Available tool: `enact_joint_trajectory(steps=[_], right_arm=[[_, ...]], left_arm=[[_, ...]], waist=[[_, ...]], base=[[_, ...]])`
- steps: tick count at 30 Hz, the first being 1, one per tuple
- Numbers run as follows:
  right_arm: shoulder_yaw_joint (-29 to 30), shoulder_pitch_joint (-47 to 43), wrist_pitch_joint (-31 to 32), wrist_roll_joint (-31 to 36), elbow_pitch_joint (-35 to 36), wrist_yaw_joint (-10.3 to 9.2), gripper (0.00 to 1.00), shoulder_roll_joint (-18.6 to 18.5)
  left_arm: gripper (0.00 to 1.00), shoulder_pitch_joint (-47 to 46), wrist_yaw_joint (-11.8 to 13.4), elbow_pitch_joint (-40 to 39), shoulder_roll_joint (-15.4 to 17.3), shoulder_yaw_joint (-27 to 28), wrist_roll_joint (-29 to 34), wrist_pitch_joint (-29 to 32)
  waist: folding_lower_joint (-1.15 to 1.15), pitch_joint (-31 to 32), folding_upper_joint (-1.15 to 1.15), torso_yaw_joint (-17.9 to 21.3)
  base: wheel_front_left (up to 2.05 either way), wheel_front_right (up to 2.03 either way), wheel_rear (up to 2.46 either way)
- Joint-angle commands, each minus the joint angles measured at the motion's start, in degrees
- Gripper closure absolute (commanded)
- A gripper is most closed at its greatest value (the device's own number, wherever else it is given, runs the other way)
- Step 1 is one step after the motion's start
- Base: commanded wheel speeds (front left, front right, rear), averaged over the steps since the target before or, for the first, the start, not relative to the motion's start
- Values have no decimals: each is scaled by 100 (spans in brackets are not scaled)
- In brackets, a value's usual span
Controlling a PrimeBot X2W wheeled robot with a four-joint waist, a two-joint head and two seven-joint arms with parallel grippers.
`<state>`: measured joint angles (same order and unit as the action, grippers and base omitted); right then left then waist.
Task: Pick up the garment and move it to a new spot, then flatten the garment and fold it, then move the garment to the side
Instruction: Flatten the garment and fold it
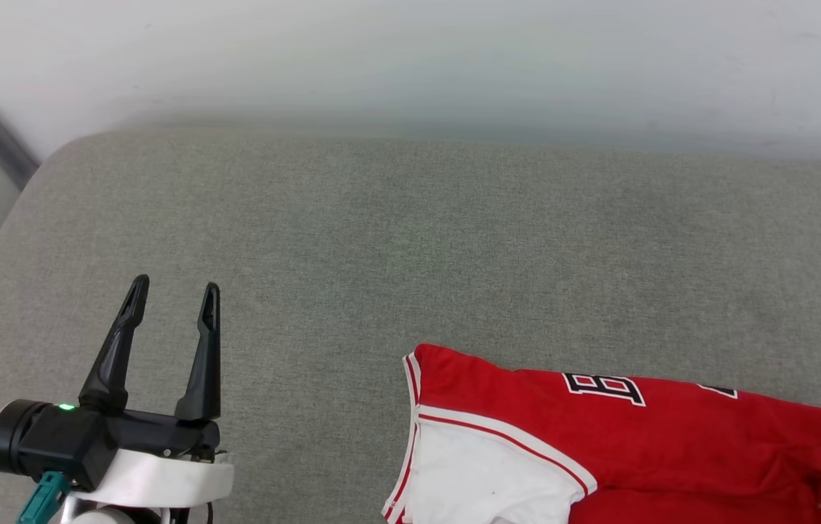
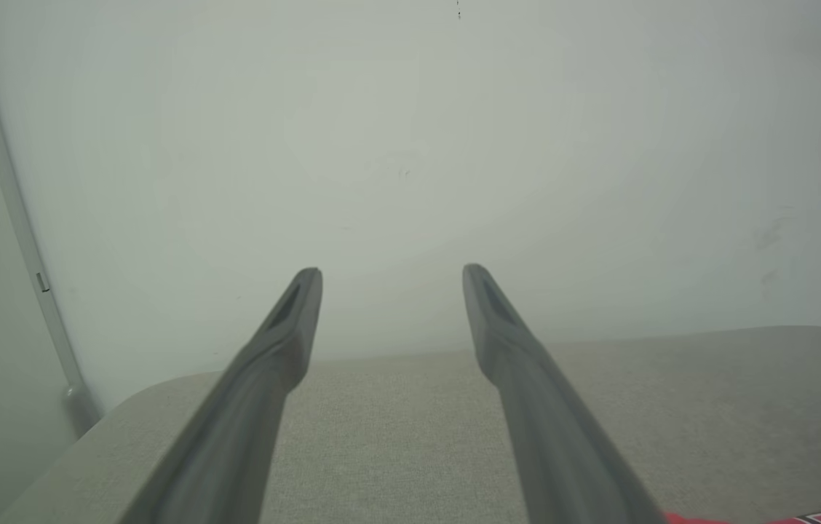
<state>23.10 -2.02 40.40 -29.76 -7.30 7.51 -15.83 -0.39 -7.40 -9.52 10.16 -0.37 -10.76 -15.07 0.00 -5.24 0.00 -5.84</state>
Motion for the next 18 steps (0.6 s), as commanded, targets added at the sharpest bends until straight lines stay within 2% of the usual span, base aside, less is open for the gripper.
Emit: enact_joint_trajectory(steps=[1, 4, 9, 13, 17, 18], right_arm=[[-186, -188, 75, -17, 234, -4, 100, -53], [-482, -342, 222, -77, 621, -4, 100, -44], [-1020, -542, 623, -276, 1228, -4, 100, 197], [-1462, -549, 858, -428, 1624, -4, 100, 513], [-1722, -398, 828, -407, 1797, -4, 100, 792], [-1876, -329, 839, -477, 1829, -4, 100, 993]], left_arm=[[0, 77, -4, 20, -12, -32, 0, -12], [0, 108, -4, 29, -18, -42, -6, -12], [0, 132, -4, 20, -90, -26, -13, -12], [0, 119, -4, 44, -140, -179, 0, -12], [0, 100, -4, 80, -185, -254, 4, -12], [0, 103, -4, 93, -193, -305, 12, -12]], waist=[[0, 34, 0, 3], [0, 80, 0, 5], [0, 121, 0, -26], [0, 146, 0, -78], [0, 189, 0, -137], [0, 233, 0, -191]], base=[[0, 0, 0], [0, 0, 0], [0, 0, 0], [0, 0, 0], [0, 0, 0], [0, 0, 0]])
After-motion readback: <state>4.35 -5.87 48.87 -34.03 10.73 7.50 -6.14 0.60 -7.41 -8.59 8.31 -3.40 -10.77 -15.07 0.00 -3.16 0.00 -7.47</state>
